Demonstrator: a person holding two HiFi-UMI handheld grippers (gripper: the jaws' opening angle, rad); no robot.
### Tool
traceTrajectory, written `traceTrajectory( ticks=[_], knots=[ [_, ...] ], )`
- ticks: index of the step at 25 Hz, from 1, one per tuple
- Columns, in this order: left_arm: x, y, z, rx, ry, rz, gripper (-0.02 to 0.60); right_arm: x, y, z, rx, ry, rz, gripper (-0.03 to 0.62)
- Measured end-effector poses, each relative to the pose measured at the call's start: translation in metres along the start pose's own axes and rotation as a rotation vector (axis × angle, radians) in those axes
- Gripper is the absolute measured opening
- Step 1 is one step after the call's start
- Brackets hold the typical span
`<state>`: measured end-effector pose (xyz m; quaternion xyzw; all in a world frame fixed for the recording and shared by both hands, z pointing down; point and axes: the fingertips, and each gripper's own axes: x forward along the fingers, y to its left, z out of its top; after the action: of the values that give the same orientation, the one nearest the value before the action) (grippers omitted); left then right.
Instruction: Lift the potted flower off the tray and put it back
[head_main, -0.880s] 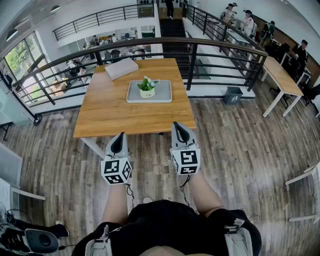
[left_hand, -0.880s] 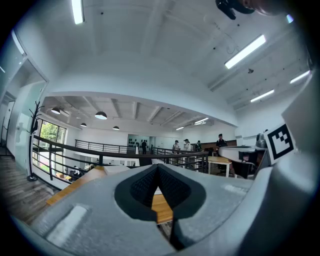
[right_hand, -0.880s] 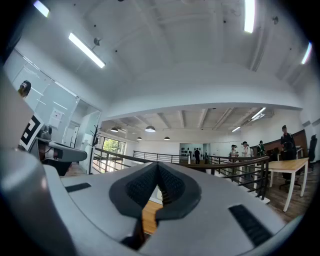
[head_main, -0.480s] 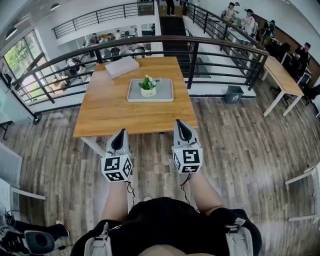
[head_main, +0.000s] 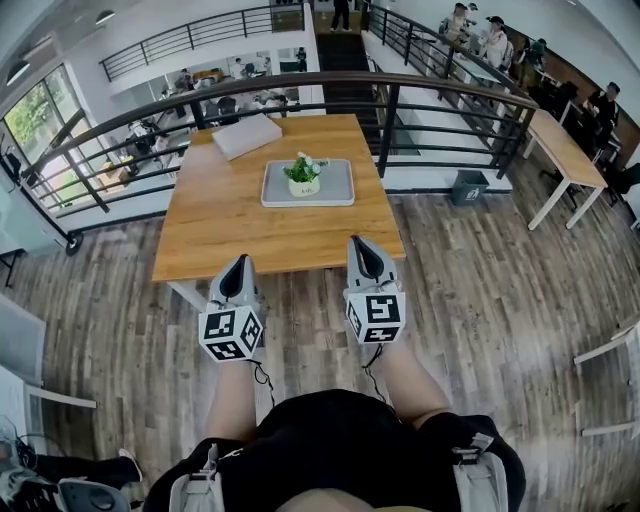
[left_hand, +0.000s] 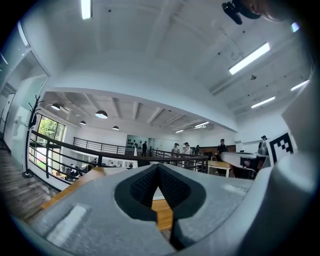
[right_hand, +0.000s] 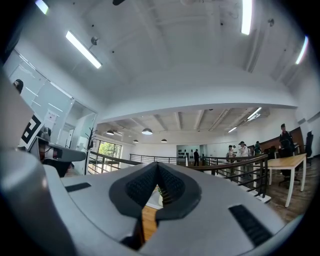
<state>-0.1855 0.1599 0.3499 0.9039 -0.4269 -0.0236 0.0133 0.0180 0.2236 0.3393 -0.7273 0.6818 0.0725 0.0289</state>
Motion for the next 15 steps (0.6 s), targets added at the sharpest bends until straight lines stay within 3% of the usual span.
traceTrajectory(
  ticks=[8, 15],
  knots=[
    [0.005, 0.042, -0.001, 0.016, -0.002, -0.05, 0.014, 0.021, 0.038, -0.01, 0.001, 0.005, -0.038, -0.002],
    [0.006, 0.054, -0.012, 0.035, 0.022, -0.064, 0.014, 0.034, 0.052, -0.011, -0.011, 0.01, -0.036, -0.002]
  ],
)
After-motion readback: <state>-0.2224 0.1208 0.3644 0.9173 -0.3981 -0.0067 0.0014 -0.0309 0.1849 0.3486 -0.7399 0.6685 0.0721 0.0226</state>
